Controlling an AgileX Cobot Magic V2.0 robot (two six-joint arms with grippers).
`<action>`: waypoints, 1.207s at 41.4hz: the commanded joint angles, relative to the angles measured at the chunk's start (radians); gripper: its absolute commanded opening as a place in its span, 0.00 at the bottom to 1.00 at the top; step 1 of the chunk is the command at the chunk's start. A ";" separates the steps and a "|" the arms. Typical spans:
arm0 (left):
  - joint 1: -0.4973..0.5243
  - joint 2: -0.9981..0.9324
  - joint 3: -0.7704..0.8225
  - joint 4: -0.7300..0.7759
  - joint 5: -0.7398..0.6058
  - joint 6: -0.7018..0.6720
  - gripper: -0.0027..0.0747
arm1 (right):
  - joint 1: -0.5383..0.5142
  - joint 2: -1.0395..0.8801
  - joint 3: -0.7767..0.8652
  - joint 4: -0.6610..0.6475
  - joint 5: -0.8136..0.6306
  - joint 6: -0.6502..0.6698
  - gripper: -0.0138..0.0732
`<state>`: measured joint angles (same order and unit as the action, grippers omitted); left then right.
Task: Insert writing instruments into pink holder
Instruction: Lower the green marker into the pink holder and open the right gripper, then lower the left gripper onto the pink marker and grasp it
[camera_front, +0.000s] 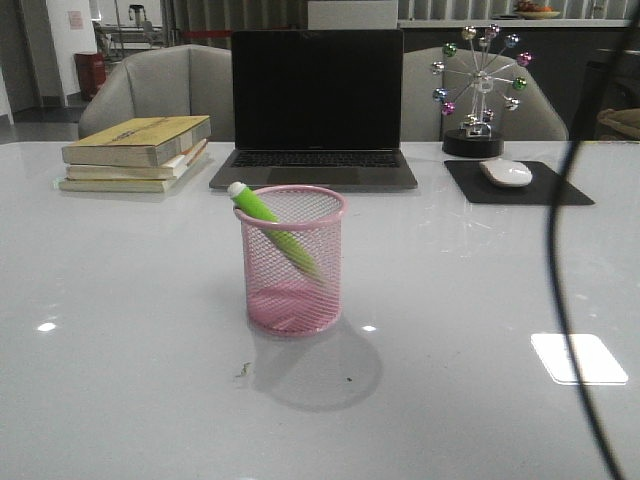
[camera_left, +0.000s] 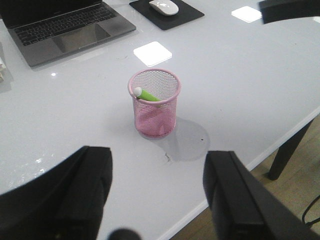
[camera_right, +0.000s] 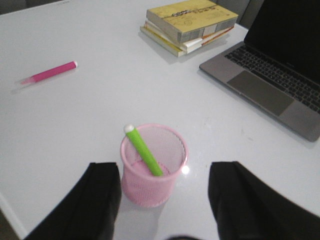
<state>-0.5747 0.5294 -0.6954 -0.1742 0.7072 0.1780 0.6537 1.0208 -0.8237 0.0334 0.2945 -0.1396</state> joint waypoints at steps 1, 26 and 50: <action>-0.008 0.009 -0.029 -0.017 -0.083 0.000 0.62 | -0.006 -0.124 -0.026 -0.007 0.102 0.002 0.73; -0.006 0.010 -0.029 -0.004 -0.081 -0.016 0.63 | -0.006 -0.474 0.250 -0.004 0.251 0.046 0.73; 0.309 0.579 -0.255 0.410 0.261 -0.364 0.76 | -0.006 -0.474 0.250 -0.004 0.250 0.046 0.73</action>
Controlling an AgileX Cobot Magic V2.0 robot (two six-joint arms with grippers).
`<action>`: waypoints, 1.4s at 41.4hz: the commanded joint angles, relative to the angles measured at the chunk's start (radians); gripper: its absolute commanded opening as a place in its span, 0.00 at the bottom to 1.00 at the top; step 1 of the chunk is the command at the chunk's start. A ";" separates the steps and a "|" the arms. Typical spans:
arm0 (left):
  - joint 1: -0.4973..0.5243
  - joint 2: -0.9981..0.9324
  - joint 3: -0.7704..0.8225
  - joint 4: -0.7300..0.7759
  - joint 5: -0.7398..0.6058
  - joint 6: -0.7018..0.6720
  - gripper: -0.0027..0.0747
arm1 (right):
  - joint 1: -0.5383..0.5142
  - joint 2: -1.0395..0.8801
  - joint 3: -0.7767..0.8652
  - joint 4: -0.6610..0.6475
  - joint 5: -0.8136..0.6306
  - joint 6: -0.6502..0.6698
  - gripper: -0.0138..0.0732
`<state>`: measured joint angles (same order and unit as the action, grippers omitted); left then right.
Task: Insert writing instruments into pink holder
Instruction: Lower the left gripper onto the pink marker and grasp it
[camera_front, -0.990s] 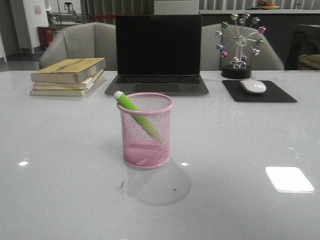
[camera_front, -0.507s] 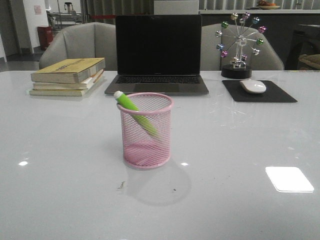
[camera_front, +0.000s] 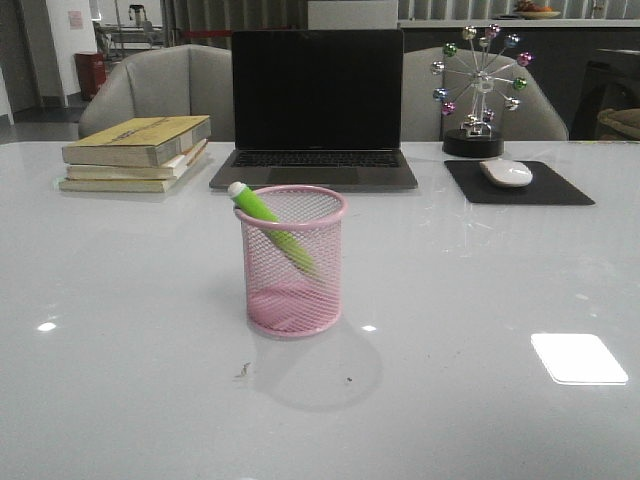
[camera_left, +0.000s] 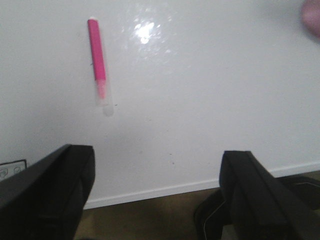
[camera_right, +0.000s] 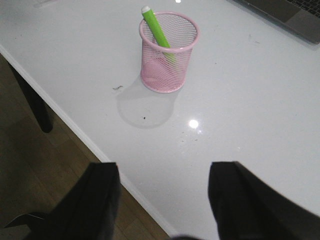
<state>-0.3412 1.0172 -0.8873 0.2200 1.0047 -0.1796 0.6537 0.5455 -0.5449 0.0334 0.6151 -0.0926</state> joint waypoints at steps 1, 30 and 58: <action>0.098 0.119 -0.073 0.011 -0.043 0.000 0.76 | -0.006 0.002 -0.028 -0.004 -0.070 -0.001 0.73; 0.391 0.776 -0.430 -0.279 -0.259 0.279 0.76 | -0.006 0.002 -0.028 -0.004 -0.070 -0.001 0.73; 0.391 0.962 -0.506 -0.280 -0.249 0.279 0.63 | -0.006 0.002 -0.028 -0.004 -0.070 -0.001 0.73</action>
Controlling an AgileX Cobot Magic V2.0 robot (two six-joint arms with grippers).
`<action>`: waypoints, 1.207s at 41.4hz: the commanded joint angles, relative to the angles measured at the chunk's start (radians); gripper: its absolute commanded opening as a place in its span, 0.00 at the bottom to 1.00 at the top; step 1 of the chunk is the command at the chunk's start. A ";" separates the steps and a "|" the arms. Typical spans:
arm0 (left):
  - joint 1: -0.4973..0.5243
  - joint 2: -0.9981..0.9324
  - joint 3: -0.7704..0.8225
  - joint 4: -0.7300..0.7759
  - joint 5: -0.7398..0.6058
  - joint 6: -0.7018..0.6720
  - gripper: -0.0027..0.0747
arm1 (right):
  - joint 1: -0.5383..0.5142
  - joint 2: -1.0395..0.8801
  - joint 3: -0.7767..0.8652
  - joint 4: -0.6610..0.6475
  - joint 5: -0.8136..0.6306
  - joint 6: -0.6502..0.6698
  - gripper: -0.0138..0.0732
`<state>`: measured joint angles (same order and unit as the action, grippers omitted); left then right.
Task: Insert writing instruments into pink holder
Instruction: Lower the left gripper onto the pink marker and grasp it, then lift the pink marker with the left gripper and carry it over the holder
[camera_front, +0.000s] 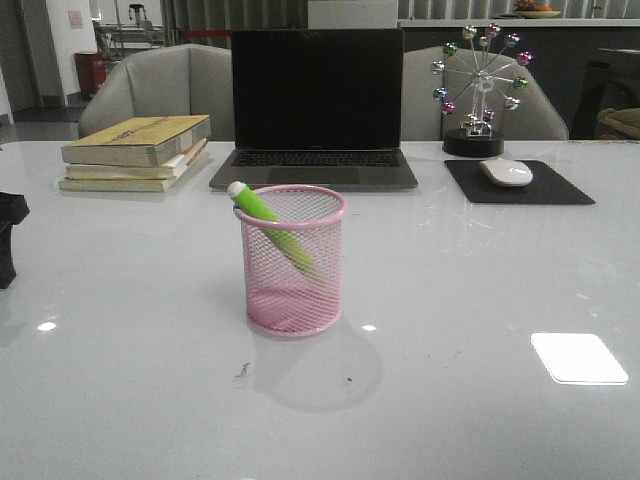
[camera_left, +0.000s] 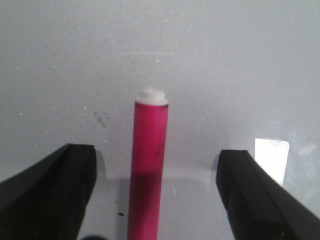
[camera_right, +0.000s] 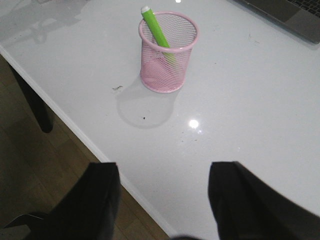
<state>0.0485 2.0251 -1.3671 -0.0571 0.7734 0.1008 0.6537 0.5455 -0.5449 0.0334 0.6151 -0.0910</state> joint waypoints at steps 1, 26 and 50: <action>0.002 -0.046 -0.027 -0.003 -0.021 -0.001 0.60 | -0.006 0.002 -0.028 -0.004 -0.070 -0.002 0.73; -0.001 -0.109 0.007 -0.030 -0.079 -0.001 0.15 | -0.006 0.002 -0.028 -0.004 -0.070 -0.002 0.73; -0.287 -0.905 0.528 -0.098 -0.611 0.021 0.15 | -0.006 0.002 -0.028 -0.004 -0.070 -0.002 0.73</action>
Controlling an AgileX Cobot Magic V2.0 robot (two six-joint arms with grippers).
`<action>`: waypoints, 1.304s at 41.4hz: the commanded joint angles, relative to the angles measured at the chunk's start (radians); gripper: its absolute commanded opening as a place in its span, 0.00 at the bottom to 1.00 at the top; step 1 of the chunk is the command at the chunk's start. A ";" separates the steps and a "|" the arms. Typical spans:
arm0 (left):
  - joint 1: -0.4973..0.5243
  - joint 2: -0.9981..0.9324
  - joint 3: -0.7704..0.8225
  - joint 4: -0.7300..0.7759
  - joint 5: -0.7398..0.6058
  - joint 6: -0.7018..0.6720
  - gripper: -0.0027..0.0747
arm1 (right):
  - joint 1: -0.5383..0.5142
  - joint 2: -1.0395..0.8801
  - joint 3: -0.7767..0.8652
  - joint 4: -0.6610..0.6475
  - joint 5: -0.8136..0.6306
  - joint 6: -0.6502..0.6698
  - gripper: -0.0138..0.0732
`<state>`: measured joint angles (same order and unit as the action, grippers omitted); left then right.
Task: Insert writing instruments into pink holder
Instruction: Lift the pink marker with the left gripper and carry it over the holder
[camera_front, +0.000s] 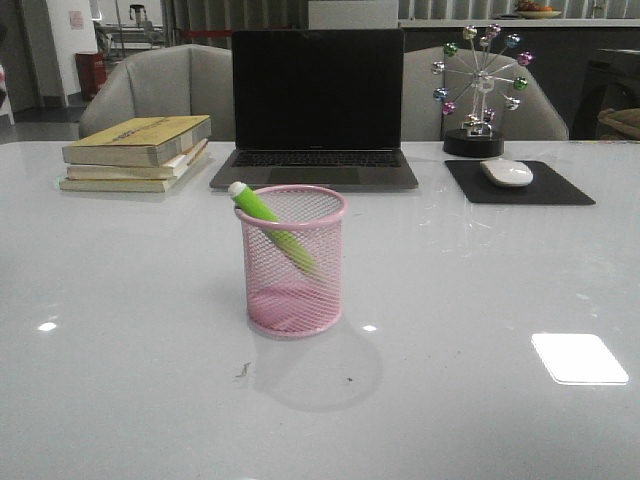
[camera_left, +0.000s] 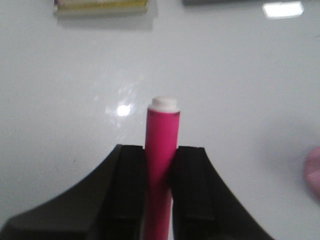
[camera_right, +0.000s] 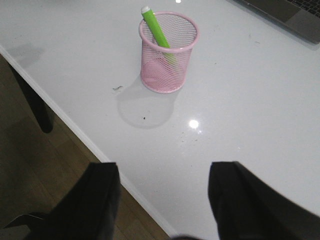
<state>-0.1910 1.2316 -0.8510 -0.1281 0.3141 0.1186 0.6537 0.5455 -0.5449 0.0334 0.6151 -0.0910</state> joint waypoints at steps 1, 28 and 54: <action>-0.067 -0.143 0.025 -0.040 -0.173 0.003 0.15 | -0.006 0.002 -0.028 -0.004 -0.070 -0.002 0.73; -0.598 0.167 0.061 -0.089 -1.071 0.003 0.15 | -0.006 0.002 -0.028 -0.004 -0.070 -0.002 0.73; -0.630 0.572 0.061 -0.089 -1.414 -0.145 0.24 | -0.006 0.002 -0.028 -0.004 -0.070 -0.002 0.73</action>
<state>-0.8129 1.8318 -0.7618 -0.2164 -0.9960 -0.0168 0.6537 0.5455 -0.5449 0.0334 0.6151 -0.0888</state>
